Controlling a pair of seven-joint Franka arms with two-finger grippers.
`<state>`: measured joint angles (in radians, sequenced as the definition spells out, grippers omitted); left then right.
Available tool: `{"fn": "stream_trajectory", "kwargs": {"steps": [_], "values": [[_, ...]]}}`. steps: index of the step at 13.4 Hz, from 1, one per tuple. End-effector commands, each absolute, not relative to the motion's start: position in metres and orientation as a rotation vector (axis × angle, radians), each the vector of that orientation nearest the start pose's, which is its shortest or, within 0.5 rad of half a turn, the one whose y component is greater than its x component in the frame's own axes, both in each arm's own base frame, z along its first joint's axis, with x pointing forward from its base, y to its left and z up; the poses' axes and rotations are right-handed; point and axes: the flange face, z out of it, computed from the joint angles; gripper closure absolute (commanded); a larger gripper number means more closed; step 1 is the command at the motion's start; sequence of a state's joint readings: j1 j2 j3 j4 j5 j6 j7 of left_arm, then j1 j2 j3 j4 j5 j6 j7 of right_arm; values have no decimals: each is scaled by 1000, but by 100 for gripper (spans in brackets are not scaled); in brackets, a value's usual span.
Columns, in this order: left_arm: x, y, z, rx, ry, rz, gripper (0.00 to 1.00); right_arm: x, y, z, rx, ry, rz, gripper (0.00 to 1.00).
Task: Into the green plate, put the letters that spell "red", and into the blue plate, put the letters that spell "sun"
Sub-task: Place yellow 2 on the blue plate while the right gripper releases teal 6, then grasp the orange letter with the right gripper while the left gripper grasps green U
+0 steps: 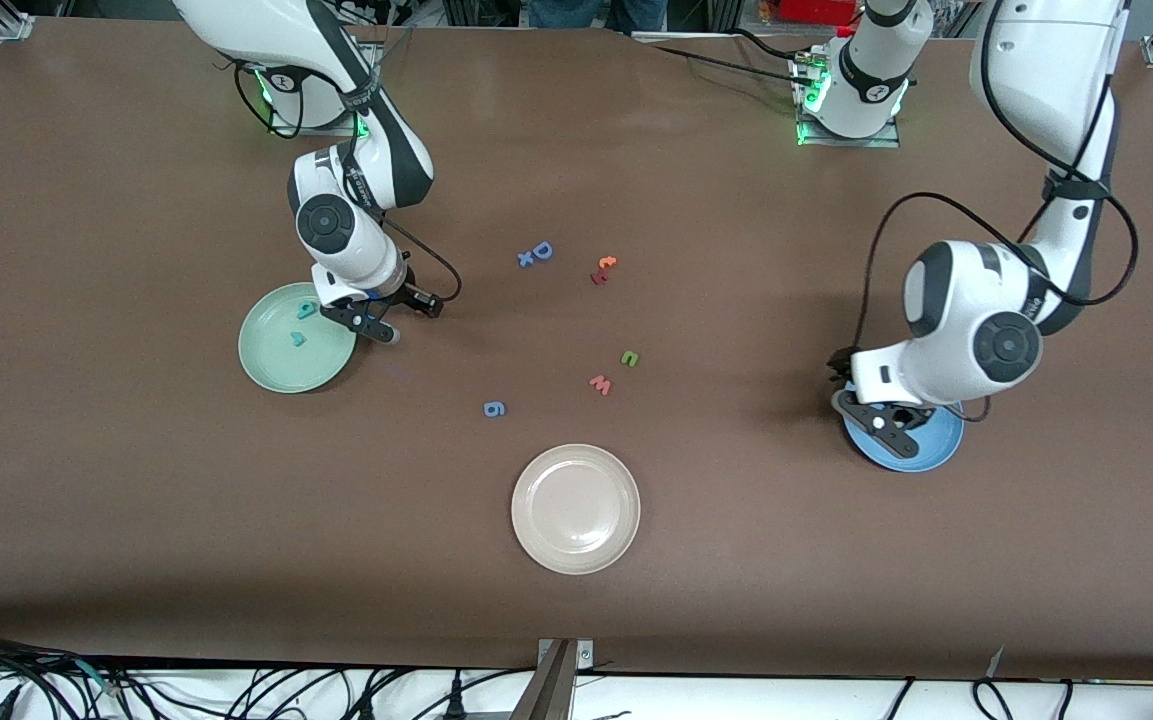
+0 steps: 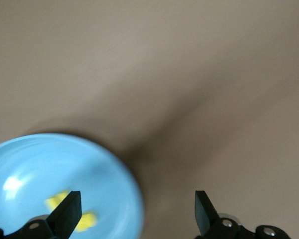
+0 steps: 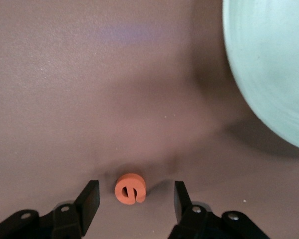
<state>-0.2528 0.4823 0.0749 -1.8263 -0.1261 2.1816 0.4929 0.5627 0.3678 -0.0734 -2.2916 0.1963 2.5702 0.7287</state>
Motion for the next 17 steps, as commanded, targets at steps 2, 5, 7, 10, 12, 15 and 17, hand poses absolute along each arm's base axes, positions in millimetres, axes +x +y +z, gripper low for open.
{"fn": "stream_trajectory", "kwargs": {"steps": [2, 5, 7, 10, 12, 15, 17], "values": [[599, -196, 265, -3175, 687, 225, 0, 452, 243, 187, -3043, 640, 159, 34], [584, -246, 260, -3181, 615, 210, 0, 452, 243, 186, -3041, 640, 150, 38], [585, -279, 256, -3191, 560, 177, 0, 453, 243, 185, -3038, 641, 141, 39], [579, -324, 248, -3203, 500, 130, 1, 452, 242, 181, -3042, 642, 148, 42], [573, -347, 238, -3227, 395, 64, 6, 452, 242, 179, -3044, 643, 151, 42], [566, -371, 227, -3249, 369, -36, 6, 451, 242, 178, -3046, 641, 155, 46], [560, -383, 218, -3253, 344, -57, 12, 452, 242, 174, -3044, 638, 133, 46]]}}
